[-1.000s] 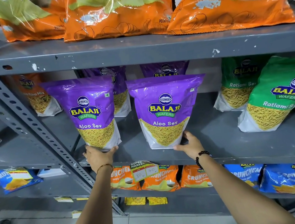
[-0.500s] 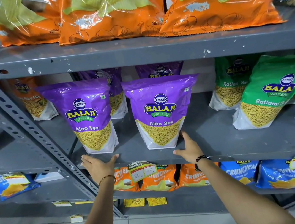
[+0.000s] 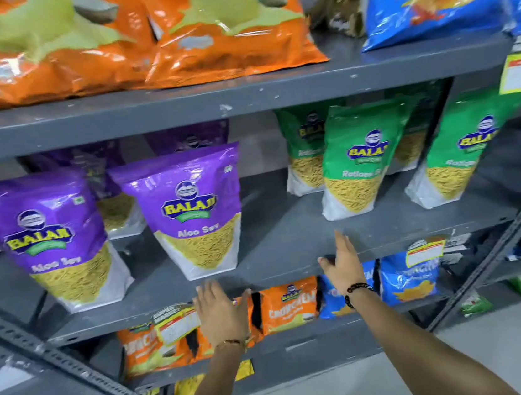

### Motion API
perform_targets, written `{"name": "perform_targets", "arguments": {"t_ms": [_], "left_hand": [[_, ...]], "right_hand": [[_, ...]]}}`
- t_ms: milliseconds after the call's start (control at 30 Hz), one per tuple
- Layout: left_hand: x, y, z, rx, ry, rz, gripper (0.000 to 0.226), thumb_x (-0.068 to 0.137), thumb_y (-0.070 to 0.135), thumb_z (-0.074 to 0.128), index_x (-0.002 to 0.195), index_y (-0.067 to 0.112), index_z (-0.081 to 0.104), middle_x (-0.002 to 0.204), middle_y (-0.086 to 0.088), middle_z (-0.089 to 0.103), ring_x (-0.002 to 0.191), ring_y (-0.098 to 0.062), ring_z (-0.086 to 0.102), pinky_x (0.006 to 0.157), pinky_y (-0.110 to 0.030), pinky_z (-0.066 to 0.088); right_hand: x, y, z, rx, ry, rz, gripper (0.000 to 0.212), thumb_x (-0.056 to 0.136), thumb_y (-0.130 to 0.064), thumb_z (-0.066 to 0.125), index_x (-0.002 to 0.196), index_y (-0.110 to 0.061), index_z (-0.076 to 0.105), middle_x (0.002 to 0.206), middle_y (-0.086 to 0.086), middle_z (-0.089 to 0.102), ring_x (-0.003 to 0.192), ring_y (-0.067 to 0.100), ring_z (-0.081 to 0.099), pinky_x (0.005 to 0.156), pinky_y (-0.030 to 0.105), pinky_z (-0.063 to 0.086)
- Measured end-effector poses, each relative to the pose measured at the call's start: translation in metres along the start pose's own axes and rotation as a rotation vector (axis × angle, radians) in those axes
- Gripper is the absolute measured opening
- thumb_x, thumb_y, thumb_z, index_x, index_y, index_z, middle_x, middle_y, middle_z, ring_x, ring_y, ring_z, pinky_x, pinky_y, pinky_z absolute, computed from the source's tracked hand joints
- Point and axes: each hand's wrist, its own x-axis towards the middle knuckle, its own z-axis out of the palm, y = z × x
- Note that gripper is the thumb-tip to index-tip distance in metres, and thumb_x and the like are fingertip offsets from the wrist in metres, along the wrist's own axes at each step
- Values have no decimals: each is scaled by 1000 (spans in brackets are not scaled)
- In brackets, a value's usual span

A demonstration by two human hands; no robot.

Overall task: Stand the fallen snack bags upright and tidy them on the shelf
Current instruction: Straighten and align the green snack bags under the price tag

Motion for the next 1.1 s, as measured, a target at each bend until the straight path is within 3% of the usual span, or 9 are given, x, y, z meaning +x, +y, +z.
{"name": "perform_targets", "arguments": {"t_ms": [167, 300, 433, 500, 667, 767, 867, 1000, 1100], "left_hand": [[-6, 78, 47, -64, -181, 168, 74, 84, 48, 57, 141, 7, 33, 151, -11, 34, 143, -26, 22, 119, -36, 14], [14, 145, 74, -219, -311, 100, 76, 82, 41, 63, 142, 7, 29, 151, -15, 33, 142, -28, 25, 115, -39, 26], [39, 195, 92, -227, -396, 19, 82, 80, 42, 65, 144, 10, 25, 146, -17, 40, 133, -35, 39, 106, -43, 37], [48, 208, 97, -263, -407, -21, 82, 80, 41, 66, 144, 9, 26, 144, -17, 43, 131, -35, 41, 104, -43, 39], [62, 224, 103, -376, -422, -41, 76, 86, 32, 62, 147, 11, 22, 149, -15, 37, 134, -31, 39, 109, -41, 34], [65, 230, 105, -415, -448, -23, 72, 87, 31, 61, 146, 12, 24, 146, -15, 42, 133, -32, 40, 113, -45, 29], [66, 235, 107, -472, -468, 25, 62, 88, 28, 60, 142, 14, 34, 139, -13, 52, 129, -33, 44, 114, -54, 23], [61, 233, 102, -503, -409, -8, 55, 87, 29, 61, 137, 16, 42, 134, -11, 56, 123, -30, 50, 111, -51, 29], [56, 222, 96, -493, -383, -28, 52, 87, 27, 61, 135, 15, 43, 132, -12, 57, 121, -31, 51, 109, -50, 33]], "right_hand": [[39, 28, -49, 88, 35, 114, 74, 90, -17, 57, 148, -3, 14, 157, 16, 19, 145, 28, 18, 116, 40, 23], [83, 47, -81, 140, -11, 133, 77, 89, -20, 60, 149, -8, 13, 158, 10, 20, 141, 29, 29, 114, 42, 29], [124, 58, -103, 250, -71, 151, 82, 87, -20, 62, 150, -14, 10, 157, 8, 24, 138, 29, 35, 107, 37, 37], [141, 60, -109, 287, -113, 174, 84, 87, -17, 62, 150, -17, 7, 156, 7, 25, 136, 30, 37, 102, 38, 39], [165, 64, -111, 362, -248, 154, 91, 84, -15, 65, 150, -22, 2, 157, 2, 25, 141, 24, 29, 110, 41, 31], [170, 67, -111, 403, -289, 129, 92, 82, -19, 68, 150, -25, 6, 158, -1, 19, 144, 23, 25, 116, 45, 27], [172, 70, -112, 430, -312, 92, 83, 81, -20, 70, 147, -17, 21, 154, 5, 31, 140, 24, 34, 115, 50, 29], [164, 67, -110, 429, -279, 32, 62, 79, -8, 70, 134, -8, 40, 138, 15, 52, 129, 29, 47, 110, 52, 36], [153, 64, -103, 378, -278, -5, 60, 80, -10, 70, 132, -8, 40, 136, 16, 54, 128, 31, 48, 108, 52, 37]]}}
